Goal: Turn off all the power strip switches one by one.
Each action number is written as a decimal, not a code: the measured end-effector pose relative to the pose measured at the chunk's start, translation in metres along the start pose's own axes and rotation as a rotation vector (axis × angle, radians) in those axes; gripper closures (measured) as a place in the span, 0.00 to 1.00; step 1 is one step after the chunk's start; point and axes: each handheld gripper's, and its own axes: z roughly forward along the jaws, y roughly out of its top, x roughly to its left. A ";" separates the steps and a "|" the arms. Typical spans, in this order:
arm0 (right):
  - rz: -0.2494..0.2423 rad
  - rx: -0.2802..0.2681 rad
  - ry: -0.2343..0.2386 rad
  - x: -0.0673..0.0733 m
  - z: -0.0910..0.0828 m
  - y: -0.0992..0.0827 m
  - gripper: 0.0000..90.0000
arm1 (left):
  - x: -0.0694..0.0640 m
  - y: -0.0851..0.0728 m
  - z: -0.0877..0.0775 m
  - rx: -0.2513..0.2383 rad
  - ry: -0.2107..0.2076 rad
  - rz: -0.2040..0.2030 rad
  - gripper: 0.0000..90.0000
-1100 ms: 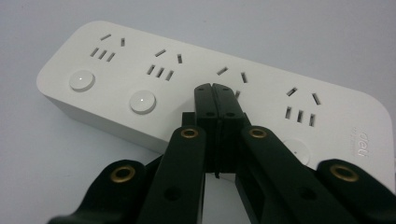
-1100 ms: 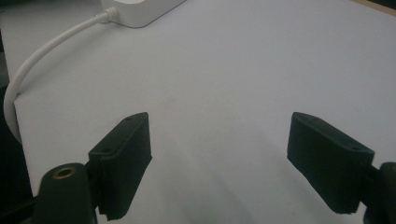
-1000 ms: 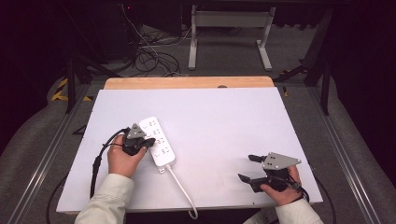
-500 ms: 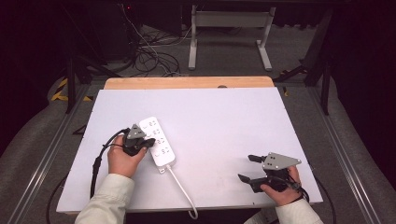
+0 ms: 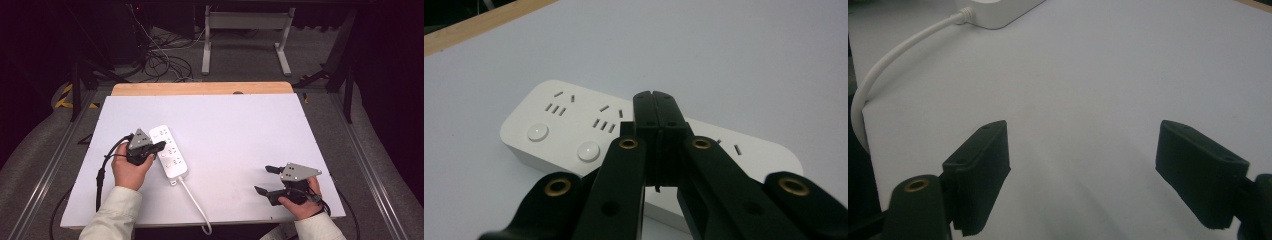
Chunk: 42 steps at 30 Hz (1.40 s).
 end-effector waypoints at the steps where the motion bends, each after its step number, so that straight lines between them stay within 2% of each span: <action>1: 0.000 -0.001 0.000 0.000 0.000 0.000 0.25 | 0.000 0.001 -0.001 0.000 0.005 0.002 1.00; 5: 0.000 -0.002 -0.003 0.001 -0.001 0.000 0.25 | 0.000 0.002 -0.002 -0.006 0.004 0.005 1.00; 6: 0.000 -0.003 -0.002 0.001 -0.001 0.000 0.25 | 0.000 0.003 -0.002 -0.005 -0.008 -0.004 1.00; 7: 0.000 -0.002 -0.002 0.001 -0.001 0.000 0.25 | 0.002 0.005 -0.003 -0.002 -0.001 0.007 1.00; 10: -0.001 0.000 -0.002 0.001 0.000 0.000 0.25 | 0.002 0.010 -0.001 0.010 -0.013 0.009 1.00; 12: 0.000 0.001 -0.002 0.001 0.000 0.000 0.24 | 0.005 0.013 0.000 0.018 0.002 0.024 1.00; 15: -0.002 0.001 -0.002 0.001 0.000 0.001 0.24 | 0.011 0.016 0.003 0.037 0.005 0.011 1.00; 22: -0.001 0.000 -0.003 0.001 0.000 0.000 0.24 | 0.030 0.011 0.009 0.072 0.027 -0.012 1.00; 23: -0.001 0.001 -0.003 0.001 0.000 0.000 0.24 | 0.031 0.010 0.011 0.076 0.021 -0.021 1.00; 29: -0.001 0.001 -0.003 0.001 0.000 0.000 0.24 | 0.034 0.006 0.020 0.105 0.031 -0.005 1.00; 32: -0.001 0.001 -0.003 0.001 0.000 0.000 0.24 | 0.035 0.004 0.024 0.120 0.008 -0.015 1.00; 39: 0.001 0.001 -0.001 0.001 0.000 0.000 0.24 | 0.036 0.002 0.028 0.136 0.024 -0.008 1.00; 42: 0.003 0.003 0.000 0.001 0.000 0.000 0.24 | 0.036 0.001 0.029 0.146 0.012 -0.022 1.00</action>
